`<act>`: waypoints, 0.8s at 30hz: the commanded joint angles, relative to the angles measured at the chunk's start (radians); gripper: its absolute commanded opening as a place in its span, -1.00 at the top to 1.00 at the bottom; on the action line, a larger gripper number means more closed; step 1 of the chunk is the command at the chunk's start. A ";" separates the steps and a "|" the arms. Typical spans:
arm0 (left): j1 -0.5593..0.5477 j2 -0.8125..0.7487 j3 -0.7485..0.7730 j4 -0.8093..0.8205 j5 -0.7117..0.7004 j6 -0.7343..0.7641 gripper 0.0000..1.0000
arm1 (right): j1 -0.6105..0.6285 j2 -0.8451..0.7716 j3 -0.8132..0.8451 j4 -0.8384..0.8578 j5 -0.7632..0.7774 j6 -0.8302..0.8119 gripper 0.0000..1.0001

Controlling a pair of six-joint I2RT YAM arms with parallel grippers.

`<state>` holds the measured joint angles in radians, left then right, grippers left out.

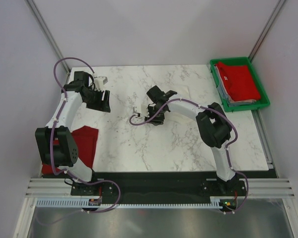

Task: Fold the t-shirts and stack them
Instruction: Flatten the tshirt out

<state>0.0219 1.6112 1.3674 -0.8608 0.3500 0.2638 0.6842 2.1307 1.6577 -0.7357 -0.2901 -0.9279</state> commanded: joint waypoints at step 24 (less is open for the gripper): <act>0.000 0.088 0.093 0.040 0.009 -0.020 -0.39 | 0.049 -0.256 0.115 0.039 0.155 -0.038 0.98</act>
<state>0.0219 1.6928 1.3972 -0.8570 0.3500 0.2565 0.7002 2.0602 1.6661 -0.7147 -0.1875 -0.9287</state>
